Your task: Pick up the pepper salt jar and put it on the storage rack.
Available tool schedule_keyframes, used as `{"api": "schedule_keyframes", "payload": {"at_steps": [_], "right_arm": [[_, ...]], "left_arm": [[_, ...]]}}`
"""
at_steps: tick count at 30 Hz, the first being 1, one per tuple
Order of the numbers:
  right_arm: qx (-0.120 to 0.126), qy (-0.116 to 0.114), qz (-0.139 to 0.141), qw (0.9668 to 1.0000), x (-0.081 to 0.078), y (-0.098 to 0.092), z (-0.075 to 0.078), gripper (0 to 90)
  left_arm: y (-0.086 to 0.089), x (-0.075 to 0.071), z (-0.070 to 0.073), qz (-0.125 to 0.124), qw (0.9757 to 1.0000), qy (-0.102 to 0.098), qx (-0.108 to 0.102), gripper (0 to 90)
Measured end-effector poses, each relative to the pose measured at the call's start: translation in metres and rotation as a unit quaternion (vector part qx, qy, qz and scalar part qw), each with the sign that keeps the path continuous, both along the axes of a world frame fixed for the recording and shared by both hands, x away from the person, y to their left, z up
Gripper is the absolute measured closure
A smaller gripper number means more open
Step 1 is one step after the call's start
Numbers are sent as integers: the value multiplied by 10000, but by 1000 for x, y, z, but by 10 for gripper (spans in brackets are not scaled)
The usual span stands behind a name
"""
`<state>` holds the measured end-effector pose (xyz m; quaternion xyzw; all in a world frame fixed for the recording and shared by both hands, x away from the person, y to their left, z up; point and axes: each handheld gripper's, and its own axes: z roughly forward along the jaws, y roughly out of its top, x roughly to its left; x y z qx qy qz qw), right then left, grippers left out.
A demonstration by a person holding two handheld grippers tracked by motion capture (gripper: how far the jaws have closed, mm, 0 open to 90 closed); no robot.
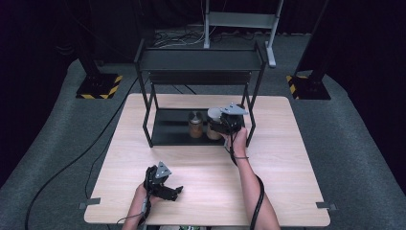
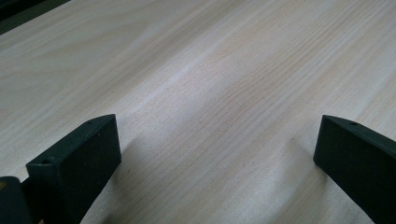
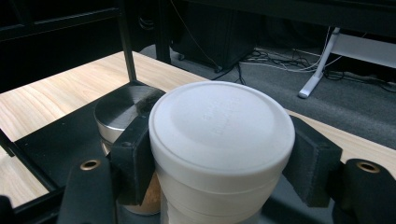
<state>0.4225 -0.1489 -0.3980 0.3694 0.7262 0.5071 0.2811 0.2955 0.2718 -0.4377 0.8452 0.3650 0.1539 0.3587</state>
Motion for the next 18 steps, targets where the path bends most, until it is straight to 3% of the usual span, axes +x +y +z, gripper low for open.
{"api": "schedule_keyframes", "payload": {"at_steps": [18], "right_arm": [[25,20,15,10000,3,4,-3,326]], "left_arm": [[0,0,0,5,10000,-4,-7,3]]}}
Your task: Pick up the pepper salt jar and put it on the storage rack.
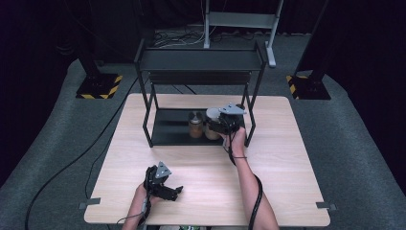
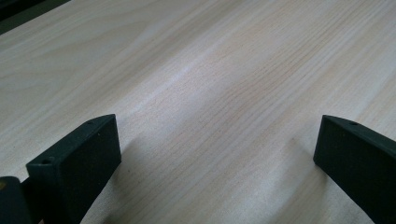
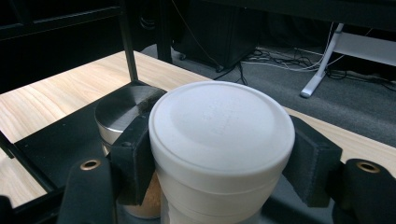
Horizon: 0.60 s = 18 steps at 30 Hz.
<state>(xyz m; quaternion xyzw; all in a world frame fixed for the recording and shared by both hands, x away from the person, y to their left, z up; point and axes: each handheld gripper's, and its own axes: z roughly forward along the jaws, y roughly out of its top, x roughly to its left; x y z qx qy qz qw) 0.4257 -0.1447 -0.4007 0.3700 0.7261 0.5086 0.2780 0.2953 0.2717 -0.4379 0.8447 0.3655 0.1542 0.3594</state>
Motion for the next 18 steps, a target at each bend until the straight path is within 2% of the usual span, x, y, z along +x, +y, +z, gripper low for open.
{"api": "schedule_keyframes", "payload": {"at_steps": [18], "right_arm": [[20,-11,41,10000,2,5,-2,326]], "left_arm": [[0,0,0,-3,10000,4,4,3]]}}
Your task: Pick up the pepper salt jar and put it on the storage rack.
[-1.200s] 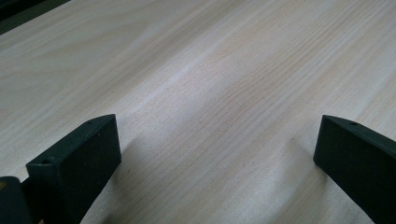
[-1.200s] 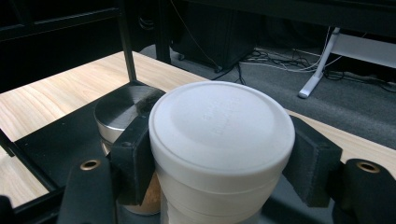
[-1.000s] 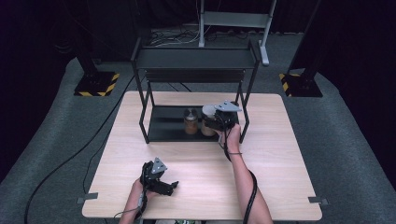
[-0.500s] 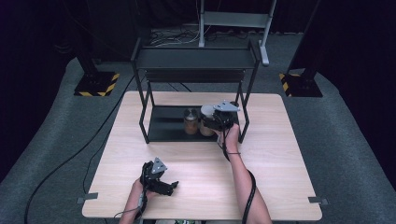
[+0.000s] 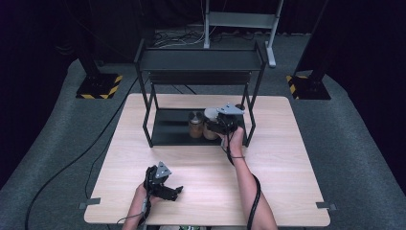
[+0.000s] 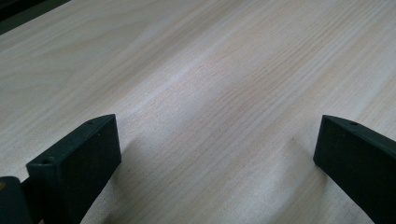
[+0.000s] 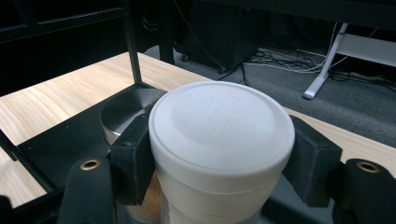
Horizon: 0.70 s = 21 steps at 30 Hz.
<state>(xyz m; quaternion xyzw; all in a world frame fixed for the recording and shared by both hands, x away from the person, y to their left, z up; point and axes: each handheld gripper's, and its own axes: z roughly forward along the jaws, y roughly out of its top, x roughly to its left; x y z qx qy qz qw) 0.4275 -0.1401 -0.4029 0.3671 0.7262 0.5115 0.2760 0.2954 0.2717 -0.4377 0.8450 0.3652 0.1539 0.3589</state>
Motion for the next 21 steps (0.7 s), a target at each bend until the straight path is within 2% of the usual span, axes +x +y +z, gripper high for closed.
{"api": "schedule_keyframes", "payload": {"at_steps": [10,21], "right_arm": [[118,-12,10,9999,1,-4,-4,327],[110,9,40,9999,3,-5,-4,325]], "left_arm": [[0,0,0,1,10000,-9,-4,3],[0,0,0,2,10000,-12,-4,3]]}}
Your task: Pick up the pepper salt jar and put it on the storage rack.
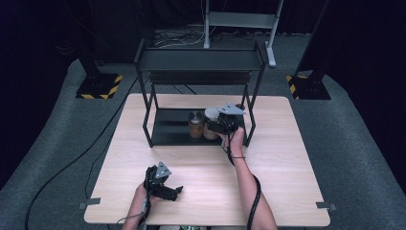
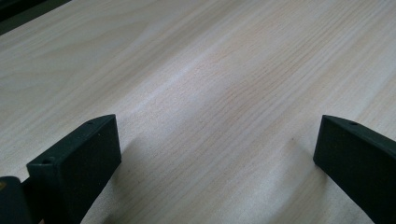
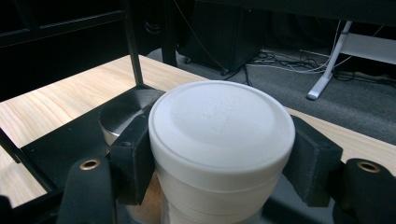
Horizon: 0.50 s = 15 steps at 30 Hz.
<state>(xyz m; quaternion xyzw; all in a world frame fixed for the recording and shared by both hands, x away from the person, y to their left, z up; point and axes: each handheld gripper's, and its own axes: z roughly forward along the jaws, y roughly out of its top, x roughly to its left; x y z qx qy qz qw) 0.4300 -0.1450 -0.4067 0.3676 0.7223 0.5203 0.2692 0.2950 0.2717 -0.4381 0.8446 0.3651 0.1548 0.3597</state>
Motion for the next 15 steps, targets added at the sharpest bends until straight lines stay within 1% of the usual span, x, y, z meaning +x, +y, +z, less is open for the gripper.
{"api": "schedule_keyframes", "payload": {"at_steps": [8,10,11,13,15], "right_arm": [[-25,109,35,9999,3,-1,5,316],[18,253,10,9997,5,-1,7,253],[22,347,31,9994,7,-2,9,236],[-12,394,19,9992,7,-1,11,161],[-13,496,63,9987,8,-4,14,104]], "left_arm": [[0,0,0,-1,10000,-1,-1,4],[0,0,0,-28,10000,-13,2,4],[0,-1,0,-26,10000,-13,2,3],[0,0,0,-24,10000,-4,-4,3],[0,0,0,-24,10000,1,-3,3]]}}
